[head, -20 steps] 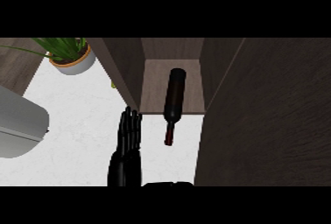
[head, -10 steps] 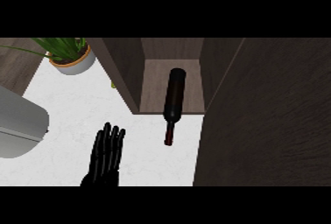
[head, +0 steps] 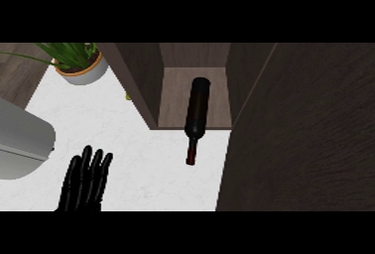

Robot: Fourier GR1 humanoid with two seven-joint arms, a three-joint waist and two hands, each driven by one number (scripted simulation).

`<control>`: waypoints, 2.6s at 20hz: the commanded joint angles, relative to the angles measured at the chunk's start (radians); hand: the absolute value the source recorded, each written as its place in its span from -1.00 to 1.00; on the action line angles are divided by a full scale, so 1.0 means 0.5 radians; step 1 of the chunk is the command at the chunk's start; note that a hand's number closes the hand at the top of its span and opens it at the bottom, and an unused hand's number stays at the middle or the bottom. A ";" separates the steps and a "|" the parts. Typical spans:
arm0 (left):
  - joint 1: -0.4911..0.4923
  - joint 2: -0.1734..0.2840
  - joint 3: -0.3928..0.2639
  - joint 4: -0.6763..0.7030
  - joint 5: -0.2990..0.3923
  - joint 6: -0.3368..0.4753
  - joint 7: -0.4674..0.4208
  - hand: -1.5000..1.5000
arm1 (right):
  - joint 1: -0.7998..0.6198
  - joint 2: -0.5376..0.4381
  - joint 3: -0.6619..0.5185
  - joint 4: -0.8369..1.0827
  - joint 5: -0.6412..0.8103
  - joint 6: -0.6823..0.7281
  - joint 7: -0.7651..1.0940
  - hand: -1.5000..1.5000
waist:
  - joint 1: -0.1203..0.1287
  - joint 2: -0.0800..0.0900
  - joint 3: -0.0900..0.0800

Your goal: Pick up the wine, place it into the cabinet and close the cabinet

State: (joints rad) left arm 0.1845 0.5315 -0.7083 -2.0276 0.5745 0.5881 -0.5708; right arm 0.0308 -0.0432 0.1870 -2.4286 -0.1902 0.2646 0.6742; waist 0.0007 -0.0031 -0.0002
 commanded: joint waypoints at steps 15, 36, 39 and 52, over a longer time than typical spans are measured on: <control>0.358 0.339 0.812 -0.059 0.467 -0.555 -0.031 -1.00 | 0.097 0.086 1.088 -0.133 0.206 -0.144 0.078 1.00 | 0.000 -0.003 -0.002; 0.477 0.453 1.172 -0.064 0.704 -0.944 0.140 -1.00 | -0.669 0.076 1.684 0.187 0.784 -1.185 0.133 1.00 | 0.030 -0.010 -0.005; 0.440 0.464 1.220 -0.087 0.720 -0.933 0.195 -1.00 | -0.852 0.073 1.629 0.217 0.802 -1.342 0.244 1.00 | 0.032 -0.010 -0.006; 0.183 0.375 1.200 0.045 0.710 -0.926 0.282 -1.00 | -1.710 0.075 1.140 0.931 0.128 -1.583 0.025 1.00 | 0.092 0.024 -0.005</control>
State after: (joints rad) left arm 0.3209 0.7275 -0.1137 -2.0168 0.9317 0.1162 -0.4462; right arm -0.6560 -0.0903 0.8156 -2.1540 -0.0516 -0.4915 0.7379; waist 0.0435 0.0047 -0.0034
